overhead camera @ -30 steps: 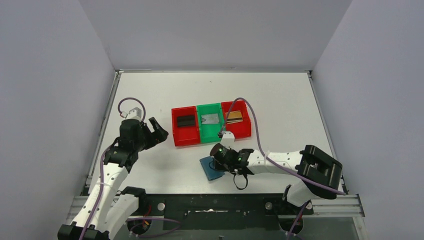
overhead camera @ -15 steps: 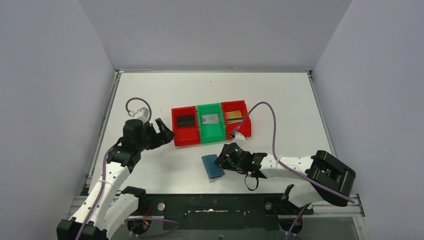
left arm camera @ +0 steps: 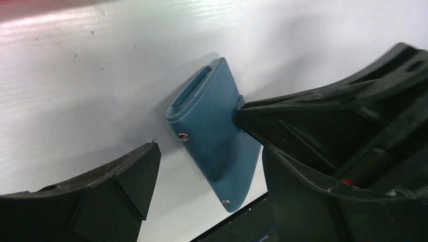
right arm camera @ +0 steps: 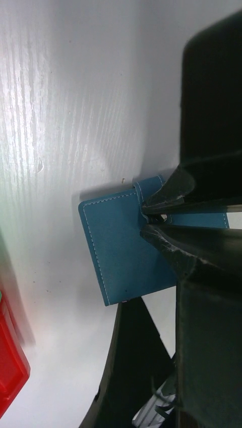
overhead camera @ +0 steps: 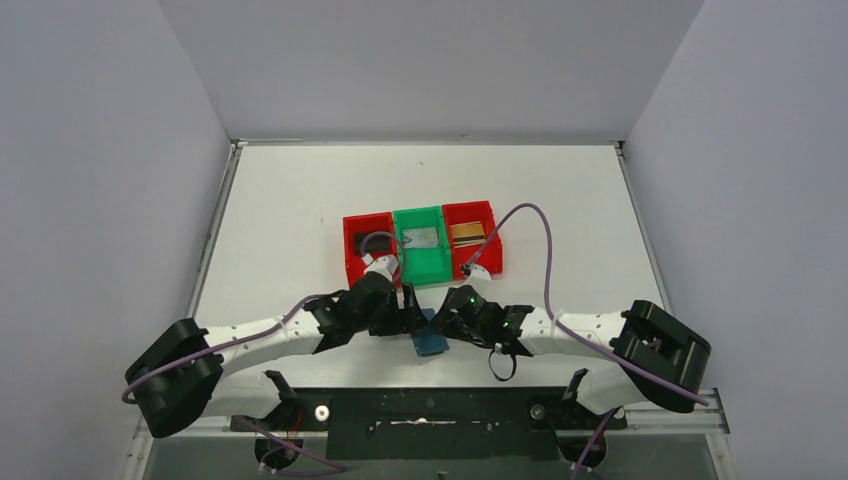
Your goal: Take the credit cards out of the card holder
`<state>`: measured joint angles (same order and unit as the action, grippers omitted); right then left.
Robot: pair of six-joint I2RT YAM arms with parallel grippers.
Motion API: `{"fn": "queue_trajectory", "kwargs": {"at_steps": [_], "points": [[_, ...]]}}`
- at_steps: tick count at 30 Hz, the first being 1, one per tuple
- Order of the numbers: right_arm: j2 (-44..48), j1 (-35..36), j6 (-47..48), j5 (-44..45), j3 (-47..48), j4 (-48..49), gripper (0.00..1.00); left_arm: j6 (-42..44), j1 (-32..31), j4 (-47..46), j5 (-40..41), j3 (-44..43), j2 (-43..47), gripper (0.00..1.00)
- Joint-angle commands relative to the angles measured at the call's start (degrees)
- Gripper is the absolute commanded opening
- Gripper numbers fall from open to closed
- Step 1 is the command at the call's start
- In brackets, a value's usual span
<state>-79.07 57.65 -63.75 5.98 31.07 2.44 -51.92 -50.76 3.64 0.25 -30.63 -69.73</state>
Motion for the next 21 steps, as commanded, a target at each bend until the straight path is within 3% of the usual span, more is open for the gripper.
{"fn": "queue_trajectory", "kwargs": {"at_steps": [1,4,9,12,16,21], "points": [[0.5,-0.6,-0.3,1.1,1.1,2.7,0.00,-6.2,-3.3,-5.1,7.3,-0.6,-4.4,0.71],[0.9,-0.7,-0.1,1.1,1.1,2.5,0.00,-7.5,-4.7,-7.2,8.6,0.6,-6.9,0.61],[1.4,-1.1,0.0,1.1,1.1,2.2,0.00,-8.1,-5.3,-6.2,10.7,0.5,-9.6,0.32],[2.1,-1.7,-0.1,1.6,0.9,0.3,0.00,-8.1,-5.3,-3.4,12.6,1.1,-8.7,0.21],[4.9,-2.7,-0.1,2.1,-0.6,-0.8,0.00,-8.3,-5.3,-4.1,13.0,3.5,-6.9,0.14],[5.0,-3.0,3.0,0.9,1.5,-4.0,0.00,-7.4,-5.3,-6.3,11.5,4.1,-7.3,0.13]]}}
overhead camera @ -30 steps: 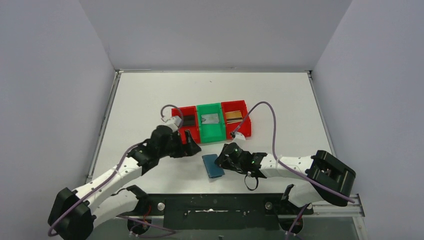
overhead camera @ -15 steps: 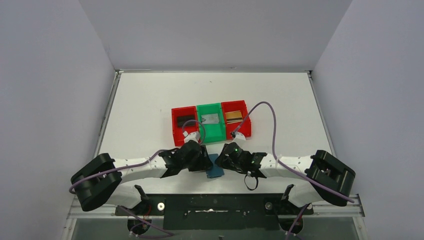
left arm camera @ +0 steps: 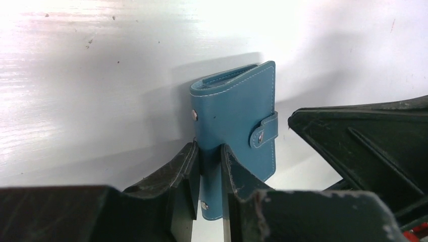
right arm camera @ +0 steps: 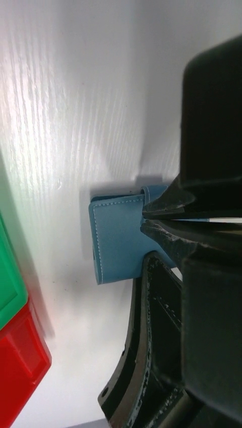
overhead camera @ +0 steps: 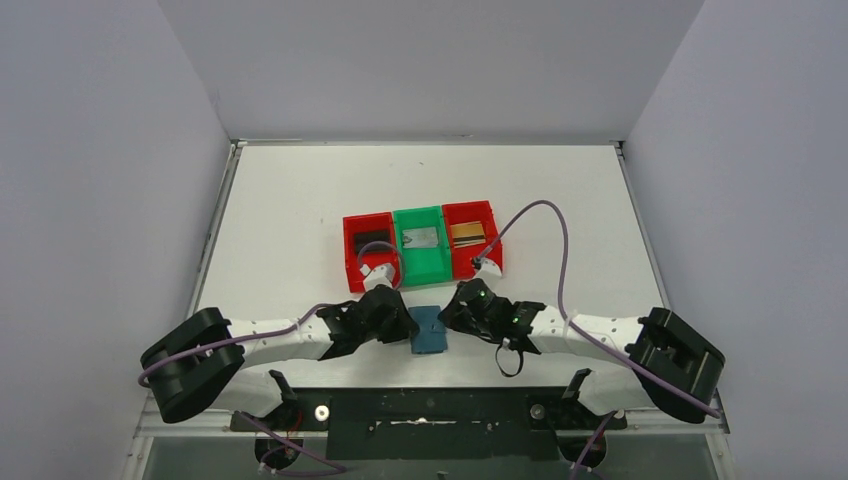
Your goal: Take the credit cards out of the card holder
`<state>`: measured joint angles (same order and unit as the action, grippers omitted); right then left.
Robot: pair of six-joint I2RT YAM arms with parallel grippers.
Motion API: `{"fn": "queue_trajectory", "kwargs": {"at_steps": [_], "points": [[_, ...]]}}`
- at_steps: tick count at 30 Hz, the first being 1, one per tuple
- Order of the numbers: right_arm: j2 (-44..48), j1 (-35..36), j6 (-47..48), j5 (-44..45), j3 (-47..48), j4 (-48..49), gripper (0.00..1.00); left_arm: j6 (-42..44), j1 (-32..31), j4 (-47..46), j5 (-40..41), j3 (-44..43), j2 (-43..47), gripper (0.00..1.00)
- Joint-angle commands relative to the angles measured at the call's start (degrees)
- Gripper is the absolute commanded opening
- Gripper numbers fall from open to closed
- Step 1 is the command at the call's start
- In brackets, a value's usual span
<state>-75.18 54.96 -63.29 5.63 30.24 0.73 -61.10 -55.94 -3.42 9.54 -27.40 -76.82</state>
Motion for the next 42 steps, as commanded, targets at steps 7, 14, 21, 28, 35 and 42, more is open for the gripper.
{"fn": "queue_trajectory", "kwargs": {"at_steps": [7,14,21,28,35,42], "points": [[-5.1,6.4,2.7,12.7,14.8,-21.0,0.48,1.9,-0.1,-2.3,0.6,1.1,0.4,0.14],[-11.3,7.1,2.6,12.2,17.3,-21.0,0.53,1.4,-0.1,-2.9,0.0,2.0,1.2,0.13],[-15.5,7.3,3.5,12.1,19.1,-22.6,0.39,1.4,-0.1,-3.0,0.3,2.5,1.9,0.09],[-10.8,5.3,2.9,9.4,14.0,-18.5,0.10,1.6,-0.1,1.6,2.9,2.5,2.2,0.01],[-2.7,2.0,3.8,2.9,6.1,-7.8,0.15,1.2,0.0,2.9,3.8,4.6,4.6,0.01],[-0.5,1.5,2.8,11.2,9.1,-18.9,0.57,1.9,0.0,3.1,3.7,4.5,6.1,0.04]]}}
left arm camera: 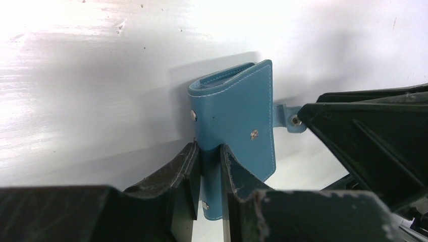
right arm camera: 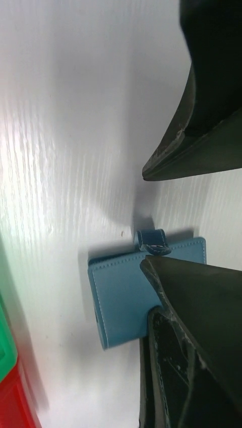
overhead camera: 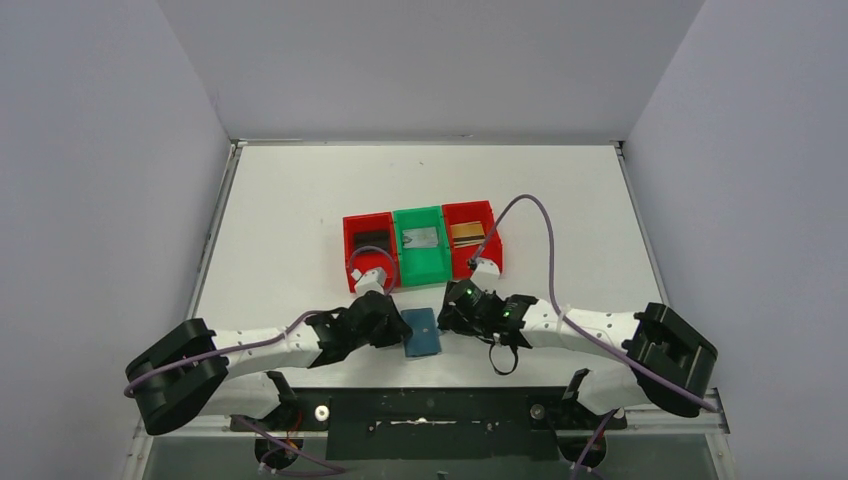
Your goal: Take the credit cards out of the card holder
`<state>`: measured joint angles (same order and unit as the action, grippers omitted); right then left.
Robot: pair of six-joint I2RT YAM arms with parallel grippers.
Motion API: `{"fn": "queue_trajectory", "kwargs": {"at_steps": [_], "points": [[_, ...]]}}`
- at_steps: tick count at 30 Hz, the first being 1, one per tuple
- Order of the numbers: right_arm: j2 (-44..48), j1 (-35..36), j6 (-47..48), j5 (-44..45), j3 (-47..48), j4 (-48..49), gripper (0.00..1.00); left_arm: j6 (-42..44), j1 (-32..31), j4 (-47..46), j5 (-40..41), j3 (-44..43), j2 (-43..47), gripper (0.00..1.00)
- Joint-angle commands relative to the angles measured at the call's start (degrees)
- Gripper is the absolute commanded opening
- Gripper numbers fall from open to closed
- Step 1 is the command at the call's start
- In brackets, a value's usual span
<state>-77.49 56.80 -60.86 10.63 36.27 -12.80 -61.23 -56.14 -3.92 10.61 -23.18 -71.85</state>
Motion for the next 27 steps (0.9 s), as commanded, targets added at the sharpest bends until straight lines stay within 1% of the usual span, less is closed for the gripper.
{"fn": "queue_trajectory", "kwargs": {"at_steps": [1,6,10,13,15,20,23,25,27], "points": [[1.7,-0.3,0.9,6.9,3.9,-6.7,0.57,2.2,0.2,3.7,2.5,0.1,1.2,0.04],[0.1,1.7,3.9,6.3,7.9,-8.8,0.57,2.9,0.2,4.1,2.3,-0.8,1.5,0.07],[-3.8,4.2,5.1,5.9,11.5,-9.2,0.53,3.0,0.2,4.7,2.3,-1.3,1.6,0.08],[-7.5,5.3,5.0,6.5,14.2,-10.9,0.49,3.0,0.1,5.1,2.3,-1.6,1.9,0.08],[-9.0,5.9,4.7,6.8,15.3,-12.0,0.48,3.1,0.2,5.6,2.5,-1.8,2.1,0.08],[-9.9,6.4,4.0,7.8,16.0,-14.1,0.48,3.1,0.2,6.2,2.5,-1.8,2.5,0.08],[-9.7,6.4,5.7,5.2,14.3,-11.5,0.48,3.0,0.2,6.0,2.6,-1.7,2.5,0.08],[-9.8,6.4,5.7,4.2,13.0,-10.2,0.46,3.0,0.2,5.7,2.4,-1.8,2.3,0.08],[-9.6,6.3,4.7,5.4,12.3,-11.3,0.43,3.1,0.2,5.8,2.5,-2.2,1.9,0.08]]}}
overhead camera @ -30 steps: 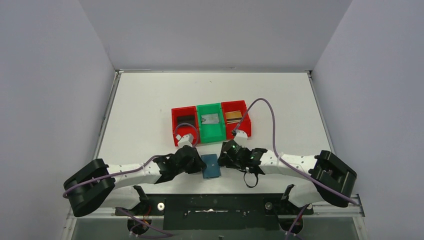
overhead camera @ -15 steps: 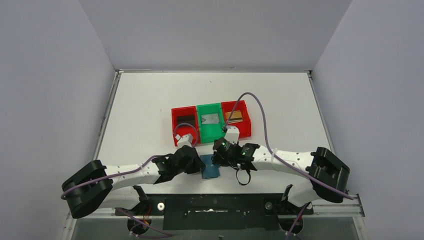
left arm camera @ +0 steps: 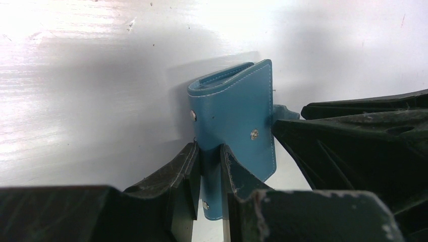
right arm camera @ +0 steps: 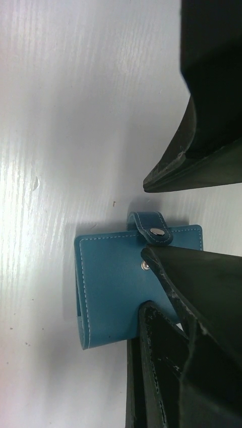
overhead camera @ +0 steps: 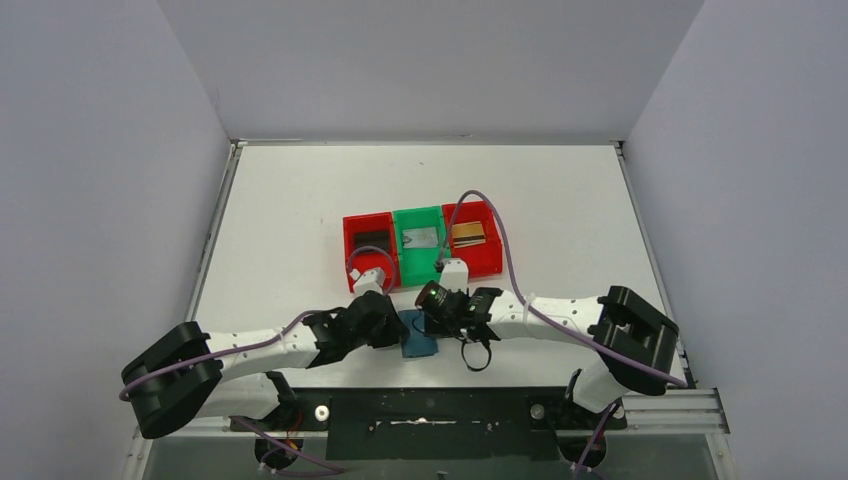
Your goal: Take the credit cards out of the card holder
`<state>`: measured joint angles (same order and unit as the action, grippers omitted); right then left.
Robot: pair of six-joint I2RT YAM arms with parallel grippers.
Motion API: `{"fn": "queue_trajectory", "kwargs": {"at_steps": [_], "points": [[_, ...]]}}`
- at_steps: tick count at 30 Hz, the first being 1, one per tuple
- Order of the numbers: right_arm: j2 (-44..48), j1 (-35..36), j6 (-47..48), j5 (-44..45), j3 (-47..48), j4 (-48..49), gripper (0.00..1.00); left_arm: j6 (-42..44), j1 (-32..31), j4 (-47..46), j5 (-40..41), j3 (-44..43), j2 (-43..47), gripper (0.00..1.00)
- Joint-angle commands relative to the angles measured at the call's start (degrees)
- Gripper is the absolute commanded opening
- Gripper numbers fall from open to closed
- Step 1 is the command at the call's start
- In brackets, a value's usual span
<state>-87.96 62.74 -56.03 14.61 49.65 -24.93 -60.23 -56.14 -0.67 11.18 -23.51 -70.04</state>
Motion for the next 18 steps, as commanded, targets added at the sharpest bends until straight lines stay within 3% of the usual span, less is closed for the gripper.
{"fn": "queue_trajectory", "kwargs": {"at_steps": [1,4,10,18], "points": [[1.2,0.2,-0.6,2.3,-1.5,0.3,0.40,2.1,0.2,2.8,2.0,-2.0,-0.1,0.08],[3.3,-1.6,-0.1,1.4,-4.0,2.5,0.29,2.2,0.2,3.3,2.1,-2.1,-0.3,0.08],[5.9,-4.0,1.7,-1.9,-7.4,7.2,0.19,2.3,0.2,4.4,2.0,-2.6,-0.3,0.09],[6.3,-6.7,1.7,-9.0,-11.1,16.1,0.23,2.9,0.2,5.1,1.3,-2.8,-1.2,0.11]]}}
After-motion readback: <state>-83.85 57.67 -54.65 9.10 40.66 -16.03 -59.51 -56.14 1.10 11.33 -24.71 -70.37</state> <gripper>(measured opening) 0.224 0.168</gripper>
